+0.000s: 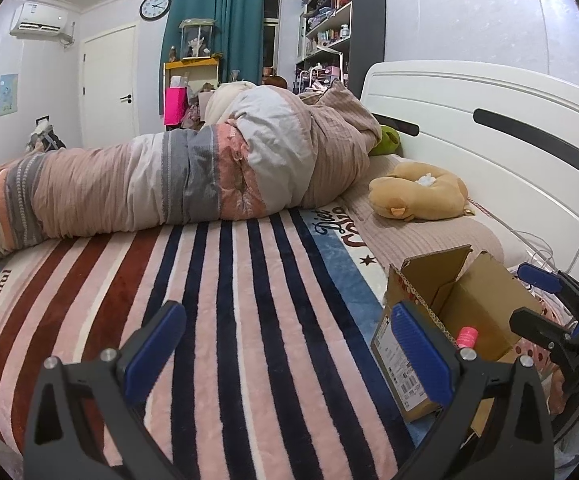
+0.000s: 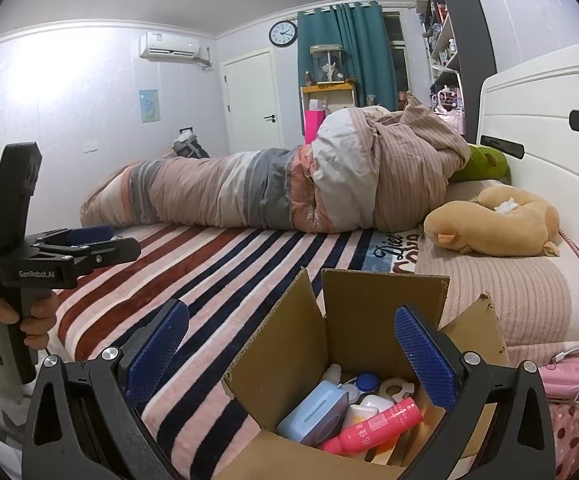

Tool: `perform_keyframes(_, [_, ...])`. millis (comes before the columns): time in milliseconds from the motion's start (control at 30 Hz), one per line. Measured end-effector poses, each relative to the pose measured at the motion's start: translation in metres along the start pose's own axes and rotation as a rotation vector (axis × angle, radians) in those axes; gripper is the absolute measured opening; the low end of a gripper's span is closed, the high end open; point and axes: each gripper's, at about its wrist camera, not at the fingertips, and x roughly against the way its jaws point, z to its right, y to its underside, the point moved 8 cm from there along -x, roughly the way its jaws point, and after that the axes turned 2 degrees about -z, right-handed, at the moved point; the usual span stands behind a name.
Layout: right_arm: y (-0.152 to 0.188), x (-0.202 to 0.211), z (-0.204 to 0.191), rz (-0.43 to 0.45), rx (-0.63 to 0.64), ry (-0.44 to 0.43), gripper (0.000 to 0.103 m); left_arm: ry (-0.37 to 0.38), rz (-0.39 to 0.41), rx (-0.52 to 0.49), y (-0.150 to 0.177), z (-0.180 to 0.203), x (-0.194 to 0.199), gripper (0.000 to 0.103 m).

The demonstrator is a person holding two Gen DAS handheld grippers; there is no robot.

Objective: Organize rigid objects

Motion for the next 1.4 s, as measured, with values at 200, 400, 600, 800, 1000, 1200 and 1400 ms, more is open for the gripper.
perform_keyframes(200, [-0.0002,-0.0008,-0.0005,-0.002,-0.003,-0.001,0.103,0.002,-0.001,0.000,-0.0003,-0.0013,-0.0010,0.102])
perform_keyframes(400, [-0.0001,-0.0004,0.0007,-0.001,-0.002,-0.001,0.103,0.003,-0.003,0.000,-0.0001,-0.0016,-0.0012,0.102])
perform_keyframes(600, [0.0003,-0.0013,-0.0002,-0.001,-0.004,0.001,0.103,-0.002,-0.006,-0.002,0.0016,-0.0041,-0.0025,0.102])
perform_keyframes(800, [0.0001,-0.0013,-0.0006,-0.002,-0.005,0.001,0.103,-0.004,-0.005,-0.004,0.0013,-0.0043,-0.0028,0.102])
perform_keyframes(1000, [-0.0001,-0.0012,-0.0017,-0.001,-0.006,0.003,0.103,-0.010,-0.007,-0.007,0.0036,-0.0077,-0.0049,0.102])
perform_keyframes(1200, [-0.0003,-0.0014,-0.0026,-0.002,-0.007,0.004,0.103,-0.009,-0.008,-0.007,0.0026,-0.0070,-0.0047,0.102])
perform_keyframes(1400, [-0.0005,-0.0016,-0.0036,-0.002,-0.008,0.006,0.103,-0.010,-0.008,-0.006,0.0030,-0.0080,-0.0052,0.102])
